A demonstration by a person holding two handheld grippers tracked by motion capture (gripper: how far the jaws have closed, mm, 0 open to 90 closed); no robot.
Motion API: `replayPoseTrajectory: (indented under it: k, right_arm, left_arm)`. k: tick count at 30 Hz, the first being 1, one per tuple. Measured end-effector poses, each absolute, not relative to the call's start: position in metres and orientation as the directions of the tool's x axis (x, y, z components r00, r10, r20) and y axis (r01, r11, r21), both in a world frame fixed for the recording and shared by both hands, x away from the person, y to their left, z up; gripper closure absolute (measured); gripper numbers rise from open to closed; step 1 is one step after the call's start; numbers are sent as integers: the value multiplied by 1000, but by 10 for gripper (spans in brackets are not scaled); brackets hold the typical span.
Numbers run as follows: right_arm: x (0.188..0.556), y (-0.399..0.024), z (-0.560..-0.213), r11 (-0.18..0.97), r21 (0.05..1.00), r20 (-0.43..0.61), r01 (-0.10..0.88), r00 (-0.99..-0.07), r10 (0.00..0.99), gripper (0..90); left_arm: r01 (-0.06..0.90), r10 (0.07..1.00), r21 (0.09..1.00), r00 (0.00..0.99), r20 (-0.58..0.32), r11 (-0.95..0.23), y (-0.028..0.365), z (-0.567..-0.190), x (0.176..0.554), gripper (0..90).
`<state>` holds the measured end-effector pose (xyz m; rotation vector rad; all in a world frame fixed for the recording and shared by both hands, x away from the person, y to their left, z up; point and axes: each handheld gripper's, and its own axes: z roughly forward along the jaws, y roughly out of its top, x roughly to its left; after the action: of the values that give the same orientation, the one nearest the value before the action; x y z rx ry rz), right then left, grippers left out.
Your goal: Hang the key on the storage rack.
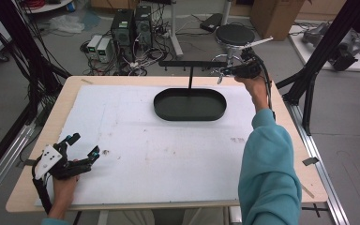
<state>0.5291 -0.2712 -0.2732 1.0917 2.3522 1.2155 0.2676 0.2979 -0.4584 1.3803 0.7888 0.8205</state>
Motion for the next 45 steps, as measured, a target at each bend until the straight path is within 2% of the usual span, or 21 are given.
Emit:
replayPoseTrajectory:
  k: [15,21,22,23,25,27,32,34,35,45]
  right_arm:
    - [536,-273,-278,344,799,87,493,-662,744,896]
    - [538,-271,-280,360,812,43,460,-662,749,879]
    - [538,-271,-280,363,814,29,454,-655,755,841]
    - [538,-272,-280,358,825,11,438,-645,764,760]
    - [538,-275,-279,321,835,37,448,-627,778,715]
    - [536,-277,-278,317,839,28,443,-616,787,623]
    - [528,-282,-275,202,863,108,464,-560,821,159]
    - [522,-281,-272,190,864,110,467,-542,833,30]
    - [517,-281,-271,192,864,102,465,-537,837,7]
    - [456,-297,-268,167,934,65,316,-608,791,8]
  left_arm:
    - [-34,861,999,508,2,18,298,-458,268,106]
    - [-34,861,999,508,1,19,298,-458,268,107]
    - [-33,862,999,507,0,20,298,-458,268,106]
    - [-34,862,999,508,0,19,298,-458,268,106]
    - [-34,862,999,508,1,19,298,-458,268,106]
    - [-34,862,999,507,-3,24,298,-458,268,106]
    - [-34,862,999,506,-5,26,298,-458,268,106]
    - [-34,862,999,507,-4,24,298,-458,268,106]
    - [-34,862,999,507,0,20,298,-458,267,106]
    - [-34,862,999,507,-5,26,298,-458,268,106]
